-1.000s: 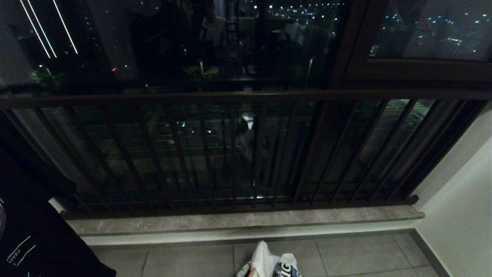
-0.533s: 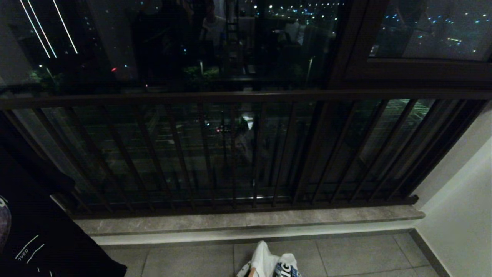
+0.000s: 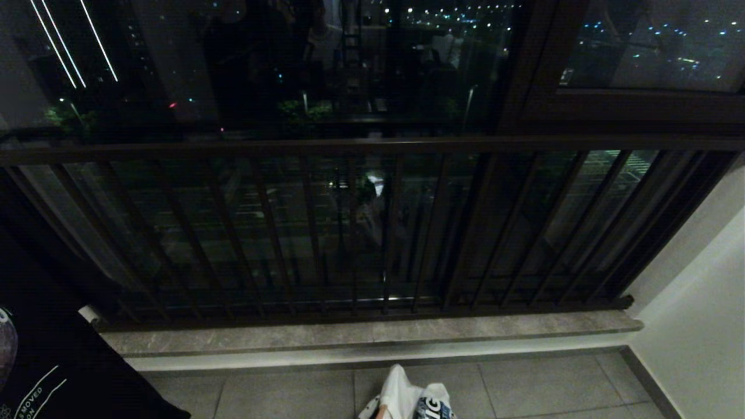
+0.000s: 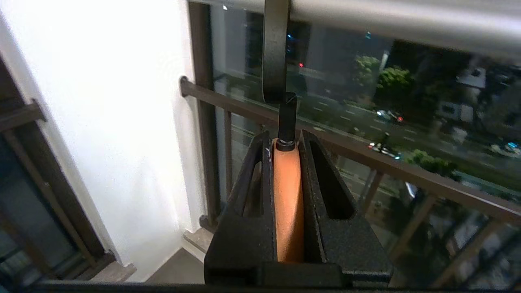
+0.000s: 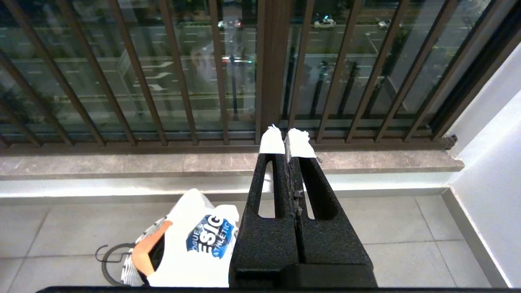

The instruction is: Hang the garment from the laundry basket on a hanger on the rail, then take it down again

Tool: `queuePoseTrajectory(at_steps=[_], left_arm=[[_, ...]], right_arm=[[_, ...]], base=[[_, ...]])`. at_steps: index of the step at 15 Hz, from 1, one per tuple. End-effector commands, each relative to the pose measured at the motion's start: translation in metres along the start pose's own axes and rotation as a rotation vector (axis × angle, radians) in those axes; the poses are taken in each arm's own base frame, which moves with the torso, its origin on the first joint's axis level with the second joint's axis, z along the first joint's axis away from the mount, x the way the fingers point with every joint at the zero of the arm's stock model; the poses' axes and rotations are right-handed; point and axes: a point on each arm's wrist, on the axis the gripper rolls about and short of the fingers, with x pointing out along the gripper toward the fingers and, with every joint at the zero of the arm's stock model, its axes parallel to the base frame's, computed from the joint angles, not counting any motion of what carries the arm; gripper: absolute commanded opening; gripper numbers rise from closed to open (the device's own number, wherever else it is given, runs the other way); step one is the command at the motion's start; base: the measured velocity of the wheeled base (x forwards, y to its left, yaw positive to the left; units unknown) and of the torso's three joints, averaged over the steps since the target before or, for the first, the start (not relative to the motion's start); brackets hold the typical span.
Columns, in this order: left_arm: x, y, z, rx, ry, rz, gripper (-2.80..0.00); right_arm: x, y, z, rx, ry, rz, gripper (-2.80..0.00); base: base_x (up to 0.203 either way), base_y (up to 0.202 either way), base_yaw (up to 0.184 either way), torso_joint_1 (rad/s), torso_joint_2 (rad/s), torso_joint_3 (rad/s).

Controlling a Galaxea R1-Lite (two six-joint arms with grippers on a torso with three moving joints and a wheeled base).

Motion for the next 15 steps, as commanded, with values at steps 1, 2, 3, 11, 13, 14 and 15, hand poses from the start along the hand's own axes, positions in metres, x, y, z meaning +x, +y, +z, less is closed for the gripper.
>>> queuePoseTrajectory(at_steps=[1,2,3,11,13,14,15], left_arm=[[0.002,0.0,-0.003,-0.001,0.016,-0.003,-2.8],[0.003,0.001,-0.006,0.001,0.027,-0.001,0.0],[0.004,0.001,-0.008,0.001,0.033,0.0,0.0],[0.001,0.002,-0.013,0.051,0.14,0.013,0.0],[0.0,0.002,-0.011,0.055,0.209,0.026,0.0],[0.004,0.002,-0.012,0.054,0.254,0.037,0.0],[0.009,0.003,-0.014,0.055,0.287,0.064,0.0]], right_arm=[[0.0,0.0,0.0,0.0,-0.001,0.0,-2.8],[0.0,0.0,0.0,0.0,-0.001,0.0,-2.8],[0.0,0.0,0.0,0.0,-0.001,0.0,-2.8],[0.0,0.0,0.0,0.0,-0.001,0.0,-2.8],[0.0,0.0,0.0,0.0,-0.001,0.0,-2.8],[0.0,0.0,0.0,0.0,-0.001,0.0,-2.8],[0.0,0.0,0.0,0.0,-0.001,0.0,-2.8]], base=[[0.0,0.0,0.0,0.0,0.0,0.0],[0.0,0.0,0.0,0.0,0.0,0.0],[0.0,0.0,0.0,0.0,0.0,0.0],[0.0,0.0,0.0,0.0,0.0,0.0],[0.0,0.0,0.0,0.0,0.0,0.0],[0.0,0.0,0.0,0.0,0.0,0.0],[0.0,0.0,0.0,0.0,0.0,0.0]])
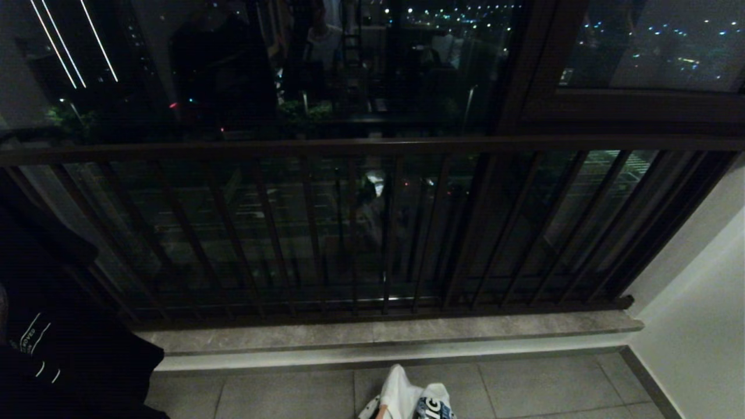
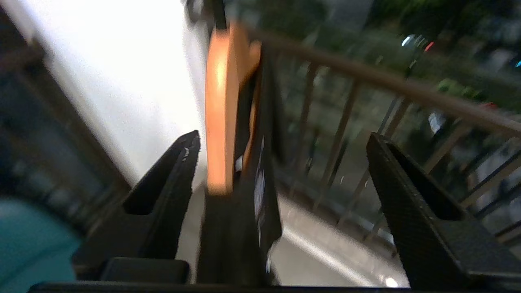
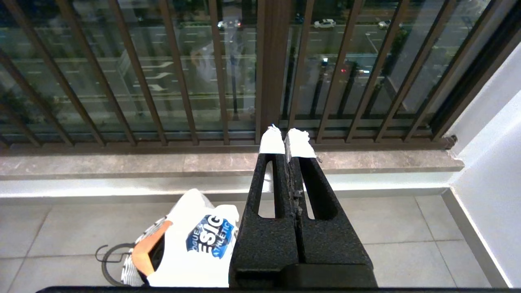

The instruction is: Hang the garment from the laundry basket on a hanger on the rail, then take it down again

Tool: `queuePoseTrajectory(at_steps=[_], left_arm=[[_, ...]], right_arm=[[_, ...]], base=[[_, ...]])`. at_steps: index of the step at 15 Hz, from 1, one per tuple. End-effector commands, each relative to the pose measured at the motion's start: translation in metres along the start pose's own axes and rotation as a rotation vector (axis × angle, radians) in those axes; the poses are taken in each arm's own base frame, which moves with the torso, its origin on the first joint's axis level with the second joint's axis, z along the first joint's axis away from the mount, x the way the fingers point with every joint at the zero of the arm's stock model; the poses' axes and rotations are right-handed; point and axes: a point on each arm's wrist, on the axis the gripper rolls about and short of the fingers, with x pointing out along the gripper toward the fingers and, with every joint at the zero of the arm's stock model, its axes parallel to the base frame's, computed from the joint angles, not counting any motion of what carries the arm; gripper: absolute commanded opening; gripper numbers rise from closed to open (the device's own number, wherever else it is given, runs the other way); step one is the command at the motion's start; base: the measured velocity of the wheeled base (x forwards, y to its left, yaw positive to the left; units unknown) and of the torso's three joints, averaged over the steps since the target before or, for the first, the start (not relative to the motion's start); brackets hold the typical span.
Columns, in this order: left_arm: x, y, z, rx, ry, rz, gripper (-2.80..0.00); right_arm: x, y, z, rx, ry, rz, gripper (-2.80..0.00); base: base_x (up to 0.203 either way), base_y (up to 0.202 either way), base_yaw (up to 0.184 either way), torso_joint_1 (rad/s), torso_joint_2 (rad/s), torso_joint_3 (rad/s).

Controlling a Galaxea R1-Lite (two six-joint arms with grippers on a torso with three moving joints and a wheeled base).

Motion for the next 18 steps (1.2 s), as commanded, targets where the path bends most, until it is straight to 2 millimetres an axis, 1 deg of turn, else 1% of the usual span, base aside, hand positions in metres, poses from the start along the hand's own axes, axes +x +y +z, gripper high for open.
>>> queuePoseTrajectory(at_steps=[1,4,6,9,13,16,17,18], left_arm=[[0.013,0.001,0.0,-0.001,0.046,0.032,0.0],[0.031,0.003,-0.001,-0.002,0.082,0.108,0.0],[0.037,0.009,-0.001,-0.017,0.086,0.165,0.0],[0.033,0.009,0.002,-0.036,0.069,0.165,0.0],[0.056,0.011,-0.005,-0.036,0.131,0.169,0.0],[0.062,0.01,-0.005,-0.043,0.137,0.119,0.0],[0.065,0.011,-0.007,-0.043,0.149,0.12,-2.8],[0.067,0.011,-0.01,-0.044,0.162,0.12,-2.8]], right_arm=[[0.0,0.0,0.0,-0.001,-0.001,0.0,-2.8],[0.0,0.0,0.0,-0.001,-0.001,0.0,-2.8],[0.0,0.0,0.0,-0.001,-0.001,0.0,-2.8],[0.0,0.0,0.0,-0.001,-0.001,0.0,-2.8],[0.0,0.0,0.0,-0.001,-0.001,0.0,-2.8],[0.0,0.0,0.0,-0.001,-0.001,0.0,-2.8],[0.0,0.0,0.0,-0.001,-0.001,0.0,-2.8],[0.0,0.0,0.0,-0.001,-0.001,0.0,-2.8]], base=[[0.0,0.0,0.0,0.0,0.0,0.0],[0.0,0.0,0.0,0.0,0.0,0.0],[0.0,0.0,0.0,0.0,0.0,0.0],[0.0,0.0,0.0,0.0,0.0,0.0],[0.0,0.0,0.0,0.0,0.0,0.0],[0.0,0.0,0.0,0.0,0.0,0.0],[0.0,0.0,0.0,0.0,0.0,0.0],[0.0,0.0,0.0,0.0,0.0,0.0]])
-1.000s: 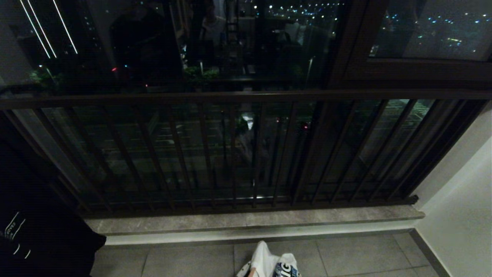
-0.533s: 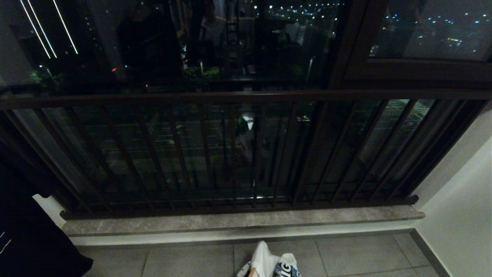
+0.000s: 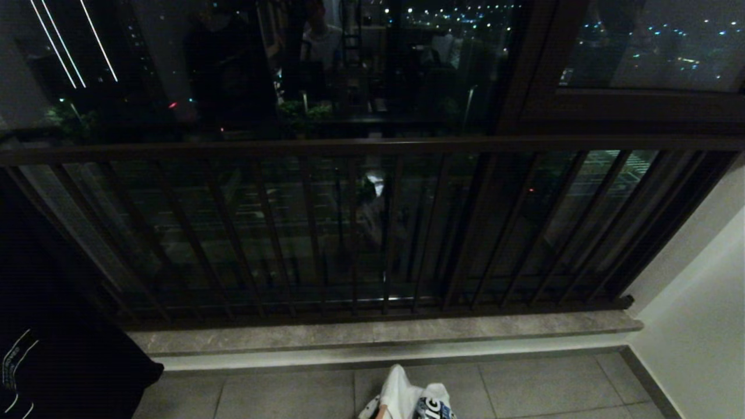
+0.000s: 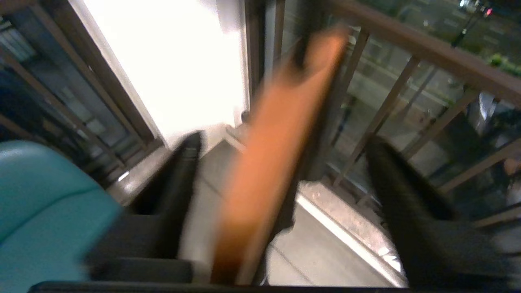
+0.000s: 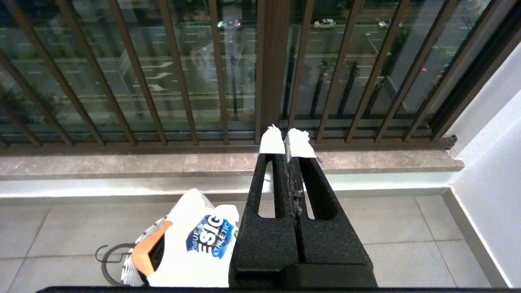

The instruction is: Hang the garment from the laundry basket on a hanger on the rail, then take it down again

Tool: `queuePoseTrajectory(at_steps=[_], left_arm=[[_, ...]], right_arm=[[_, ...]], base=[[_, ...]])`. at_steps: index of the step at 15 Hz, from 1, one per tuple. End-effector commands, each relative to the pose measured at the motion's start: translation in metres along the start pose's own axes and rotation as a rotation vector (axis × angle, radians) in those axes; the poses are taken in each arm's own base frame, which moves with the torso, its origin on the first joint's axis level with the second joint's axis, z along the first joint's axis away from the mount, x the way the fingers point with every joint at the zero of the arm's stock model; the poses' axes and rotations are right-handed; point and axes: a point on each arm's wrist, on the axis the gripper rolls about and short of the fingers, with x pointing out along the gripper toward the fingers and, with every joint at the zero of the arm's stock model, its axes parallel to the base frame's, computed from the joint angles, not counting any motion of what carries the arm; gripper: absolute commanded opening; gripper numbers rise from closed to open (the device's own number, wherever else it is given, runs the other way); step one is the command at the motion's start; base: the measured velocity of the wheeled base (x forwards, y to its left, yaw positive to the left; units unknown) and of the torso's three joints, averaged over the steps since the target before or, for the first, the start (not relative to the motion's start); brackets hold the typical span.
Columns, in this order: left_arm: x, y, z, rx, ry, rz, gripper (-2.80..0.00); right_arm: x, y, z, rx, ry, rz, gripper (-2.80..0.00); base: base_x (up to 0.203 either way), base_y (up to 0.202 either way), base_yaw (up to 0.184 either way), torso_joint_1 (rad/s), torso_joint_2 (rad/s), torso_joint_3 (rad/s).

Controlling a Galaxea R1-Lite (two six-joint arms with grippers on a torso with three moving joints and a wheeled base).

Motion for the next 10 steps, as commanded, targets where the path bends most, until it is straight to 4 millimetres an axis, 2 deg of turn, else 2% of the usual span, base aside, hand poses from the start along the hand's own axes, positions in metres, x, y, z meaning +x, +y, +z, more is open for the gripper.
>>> queuePoseTrajectory(at_steps=[1,10], left_arm=[[0.0061,0.0003,-0.0038,0.001,0.027,0.004,-2.8],[0.0014,-0.0007,-0.0029,-0.001,0.02,-0.041,-2.8]], right_arm=[[0.0,0.0,0.0,0.0,-0.001,0.0,-2.8],[0.0,0.0,0.0,0.0,-0.001,0.0,-2.8]], base=[[0.0,0.0,0.0,0.0,0.0,0.0],[0.0,0.0,0.0,0.0,0.0,0.0]])
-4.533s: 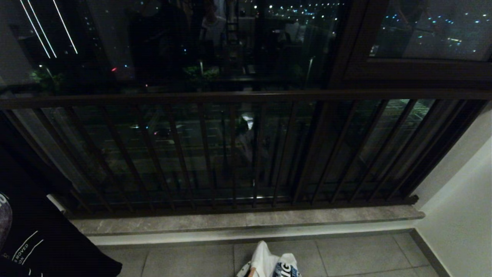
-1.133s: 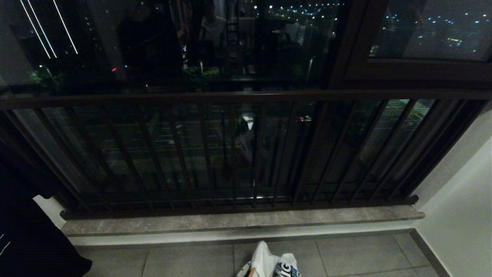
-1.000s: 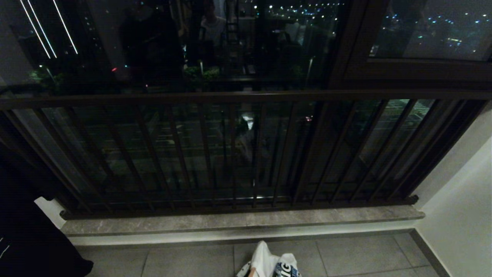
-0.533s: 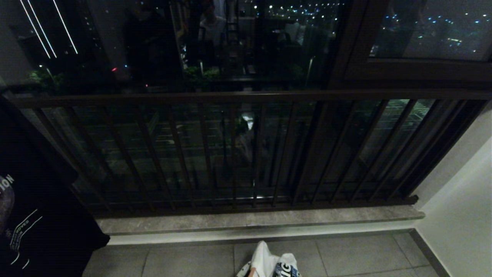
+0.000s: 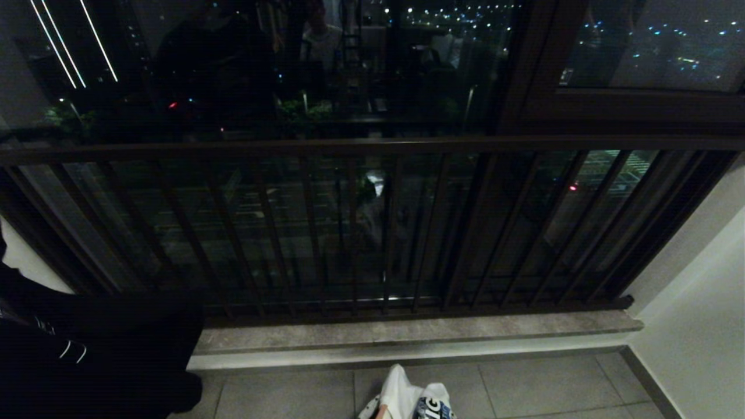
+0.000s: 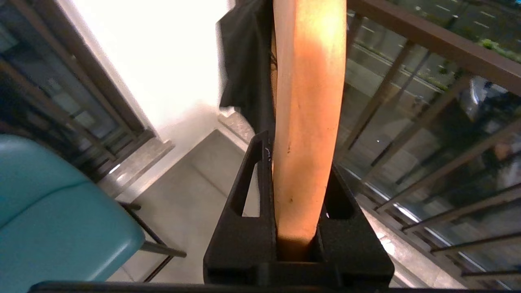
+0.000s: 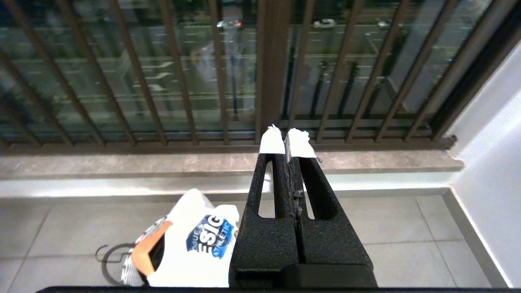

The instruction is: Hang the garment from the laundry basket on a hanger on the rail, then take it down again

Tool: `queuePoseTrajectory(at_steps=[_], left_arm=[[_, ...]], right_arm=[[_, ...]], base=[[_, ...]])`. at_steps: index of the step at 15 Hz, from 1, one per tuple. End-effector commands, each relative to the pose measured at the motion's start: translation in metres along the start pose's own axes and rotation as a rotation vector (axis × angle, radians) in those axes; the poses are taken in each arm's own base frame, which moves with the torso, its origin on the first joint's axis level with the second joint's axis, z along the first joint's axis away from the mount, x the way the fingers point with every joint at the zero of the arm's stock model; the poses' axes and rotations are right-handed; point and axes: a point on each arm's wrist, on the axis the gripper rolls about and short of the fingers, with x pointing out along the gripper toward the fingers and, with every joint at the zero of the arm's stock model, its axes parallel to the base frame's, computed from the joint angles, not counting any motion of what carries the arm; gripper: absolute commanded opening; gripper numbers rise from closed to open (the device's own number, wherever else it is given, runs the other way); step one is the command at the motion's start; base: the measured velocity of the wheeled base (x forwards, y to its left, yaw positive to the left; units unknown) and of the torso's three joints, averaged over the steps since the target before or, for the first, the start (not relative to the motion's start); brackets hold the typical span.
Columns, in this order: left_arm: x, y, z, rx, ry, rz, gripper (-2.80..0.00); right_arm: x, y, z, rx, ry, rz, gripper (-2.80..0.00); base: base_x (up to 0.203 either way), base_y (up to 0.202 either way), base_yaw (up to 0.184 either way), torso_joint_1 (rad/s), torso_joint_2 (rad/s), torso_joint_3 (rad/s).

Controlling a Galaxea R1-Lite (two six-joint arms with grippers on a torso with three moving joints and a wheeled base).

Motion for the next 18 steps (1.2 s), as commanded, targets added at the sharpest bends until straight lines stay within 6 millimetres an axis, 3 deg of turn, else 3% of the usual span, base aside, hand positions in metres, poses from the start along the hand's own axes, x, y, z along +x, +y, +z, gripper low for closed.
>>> queuePoseTrajectory(at_steps=[1,8,18], left_arm=[[-0.002,0.0,0.0,-0.001,-0.006,0.0,-2.8],[-0.012,-0.001,0.001,-0.061,-0.036,-0.041,-2.8],[-0.01,-0.001,-0.01,-0.079,-0.106,-0.065,-2.8]], right_arm=[[0.0,0.0,0.0,0.0,-0.001,0.0,-2.8],[0.0,0.0,0.0,0.0,-0.001,0.0,-2.8],[0.0,0.0,0.0,0.0,-0.001,0.0,-2.8]], base=[[0.0,0.0,0.0,0.0,0.0,0.0],[0.0,0.0,0.0,0.0,0.0,0.0],[0.0,0.0,0.0,0.0,0.0,0.0]])
